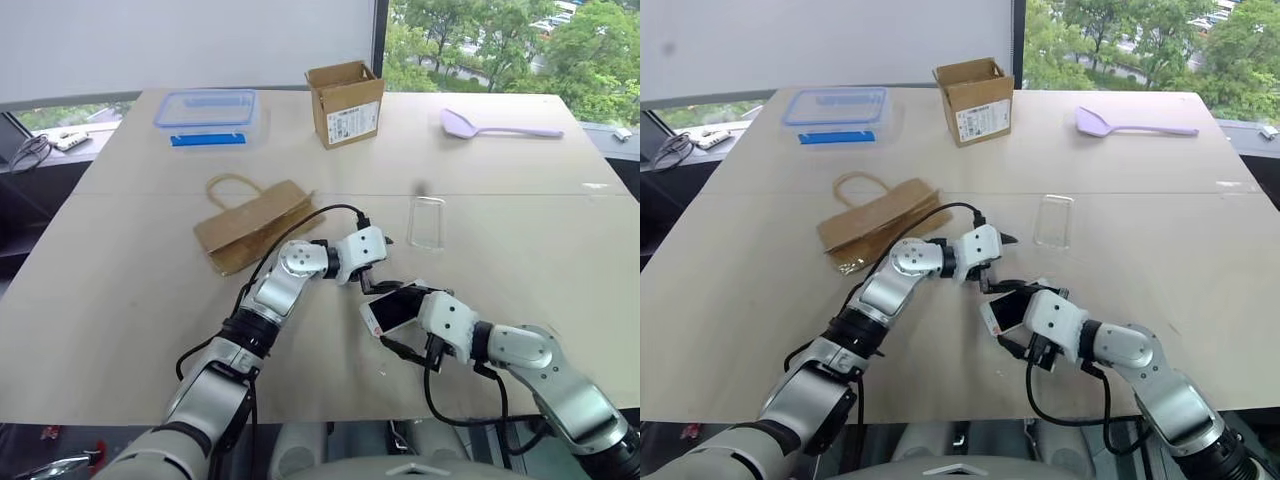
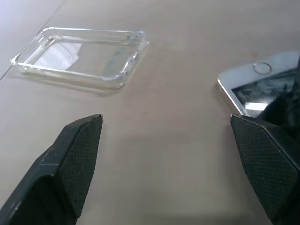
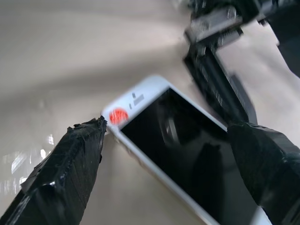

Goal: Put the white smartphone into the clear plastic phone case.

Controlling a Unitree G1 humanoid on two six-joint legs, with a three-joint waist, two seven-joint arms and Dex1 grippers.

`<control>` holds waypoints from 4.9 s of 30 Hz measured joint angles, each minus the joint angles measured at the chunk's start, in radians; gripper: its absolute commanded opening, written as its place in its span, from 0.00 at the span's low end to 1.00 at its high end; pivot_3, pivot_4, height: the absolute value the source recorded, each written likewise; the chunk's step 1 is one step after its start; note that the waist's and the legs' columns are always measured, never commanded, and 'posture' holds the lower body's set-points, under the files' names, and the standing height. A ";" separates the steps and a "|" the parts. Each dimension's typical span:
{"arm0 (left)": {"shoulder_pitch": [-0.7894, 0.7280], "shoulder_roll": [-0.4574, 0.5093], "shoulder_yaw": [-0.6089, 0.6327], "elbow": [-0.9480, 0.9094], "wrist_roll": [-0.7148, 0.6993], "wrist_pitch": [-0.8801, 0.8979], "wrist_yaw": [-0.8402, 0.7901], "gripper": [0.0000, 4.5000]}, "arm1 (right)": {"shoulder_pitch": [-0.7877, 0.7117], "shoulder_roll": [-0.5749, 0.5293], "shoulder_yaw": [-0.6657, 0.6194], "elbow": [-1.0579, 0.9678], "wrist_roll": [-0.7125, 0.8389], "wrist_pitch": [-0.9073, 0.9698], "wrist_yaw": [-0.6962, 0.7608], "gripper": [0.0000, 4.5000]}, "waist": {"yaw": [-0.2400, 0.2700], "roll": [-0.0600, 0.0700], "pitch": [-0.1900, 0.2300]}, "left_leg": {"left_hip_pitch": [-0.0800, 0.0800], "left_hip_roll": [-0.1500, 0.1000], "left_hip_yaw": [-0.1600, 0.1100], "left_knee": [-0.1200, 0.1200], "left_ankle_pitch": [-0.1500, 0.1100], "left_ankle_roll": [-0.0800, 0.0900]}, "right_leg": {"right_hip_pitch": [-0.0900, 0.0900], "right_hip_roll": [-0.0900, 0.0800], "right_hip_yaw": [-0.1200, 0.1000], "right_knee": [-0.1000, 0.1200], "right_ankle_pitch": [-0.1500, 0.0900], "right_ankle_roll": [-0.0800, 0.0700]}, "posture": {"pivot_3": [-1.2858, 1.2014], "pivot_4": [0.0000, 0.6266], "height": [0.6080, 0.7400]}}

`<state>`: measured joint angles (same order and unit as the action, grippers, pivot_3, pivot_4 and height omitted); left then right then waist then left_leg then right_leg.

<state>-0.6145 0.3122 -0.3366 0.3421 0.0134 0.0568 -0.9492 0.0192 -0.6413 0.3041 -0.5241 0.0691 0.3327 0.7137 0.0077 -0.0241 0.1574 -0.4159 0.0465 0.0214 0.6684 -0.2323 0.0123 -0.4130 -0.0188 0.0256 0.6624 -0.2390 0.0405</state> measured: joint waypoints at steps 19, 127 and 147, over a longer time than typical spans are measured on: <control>0.512 0.269 0.282 -0.694 -0.354 0.311 -0.052 0.99 | -0.436 -0.127 0.094 0.334 0.052 0.033 0.447 1.00 | -0.023 0.001 0.002 | 0.002 0.002 0.000 -0.001 0.000 0.000 | 0.000 -0.001 0.002 0.000 0.000 -0.005 | 0.52 0.24 1.00; -0.159 0.091 -0.057 -0.331 0.052 0.903 -0.393 0.02 | 0.238 -0.128 -0.350 -0.379 0.448 0.276 -0.273 1.00 | -0.006 0.001 0.003 | -0.011 -0.003 -0.005 0.005 -0.002 0.003 | -0.001 -0.001 -0.002 0.000 -0.005 0.001 | 0.52 0.24 1.00; -0.372 0.151 -0.050 0.342 -0.112 -0.098 -0.654 0.58 | 0.358 -0.092 -0.391 -0.449 0.444 0.299 -0.264 1.00 | 0.012 0.001 0.003 | -0.010 -0.004 -0.002 0.006 -0.002 0.003 | 0.000 0.001 0.003 -0.001 -0.004 -0.001 | 0.52 0.24 1.00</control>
<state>-0.9870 0.4631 -0.3865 0.6836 -0.0987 -0.0409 -1.6030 0.3775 -0.7338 -0.0874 -0.9736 0.5126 0.6316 0.4493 0.0194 -0.0235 0.1602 -0.4260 0.0425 0.0189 0.6739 -0.2342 0.0157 -0.4133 -0.0183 0.0282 0.6617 -0.2429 0.0395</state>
